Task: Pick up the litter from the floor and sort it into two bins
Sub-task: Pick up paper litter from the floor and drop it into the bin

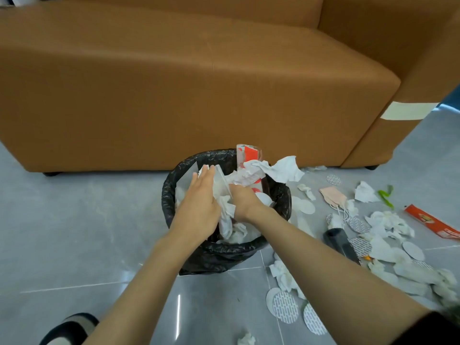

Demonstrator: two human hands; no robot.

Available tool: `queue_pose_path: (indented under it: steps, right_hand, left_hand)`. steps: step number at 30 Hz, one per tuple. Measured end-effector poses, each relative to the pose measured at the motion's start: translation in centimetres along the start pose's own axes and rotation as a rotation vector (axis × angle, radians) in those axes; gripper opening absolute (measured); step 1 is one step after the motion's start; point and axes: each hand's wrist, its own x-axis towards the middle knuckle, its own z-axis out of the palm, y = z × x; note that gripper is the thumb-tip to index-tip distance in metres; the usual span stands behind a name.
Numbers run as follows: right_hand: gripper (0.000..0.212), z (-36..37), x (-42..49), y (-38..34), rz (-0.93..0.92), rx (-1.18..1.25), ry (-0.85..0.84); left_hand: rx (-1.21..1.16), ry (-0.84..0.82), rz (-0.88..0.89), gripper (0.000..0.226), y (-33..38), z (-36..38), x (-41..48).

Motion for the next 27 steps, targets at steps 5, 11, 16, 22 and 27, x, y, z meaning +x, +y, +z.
queue_pose_path:
  steps: [5, 11, 16, 22, 27]
  right_hand:
    - [0.022, -1.0, -0.6, 0.5, -0.005, -0.091, 0.049]
    - [0.062, -2.1, -3.3, 1.0, -0.176, -0.111, 0.269]
    - [0.062, -4.0, -5.3, 1.4, -0.202, -0.215, 0.714]
    - [0.093, -4.9, -4.3, 3.4, 0.115, 0.259, 0.619]
    - [0.048, -3.9, -4.0, 3.3, -0.049, 0.409, 0.608]
  left_hand:
    - [0.138, -0.255, -0.139, 0.061, -0.9, 0.7, 0.9]
    - [0.133, -0.249, -0.161, 0.079, -1.1, 1.3, 0.6]
    - [0.154, -0.234, -0.139, 0.082, -0.2, 1.5, 0.5]
    - [0.083, -0.116, -0.124, 0.094, -0.1, 1.9, 0.2]
    - [0.183, -0.135, -0.044, 0.096, -0.1, 2.0, 0.2]
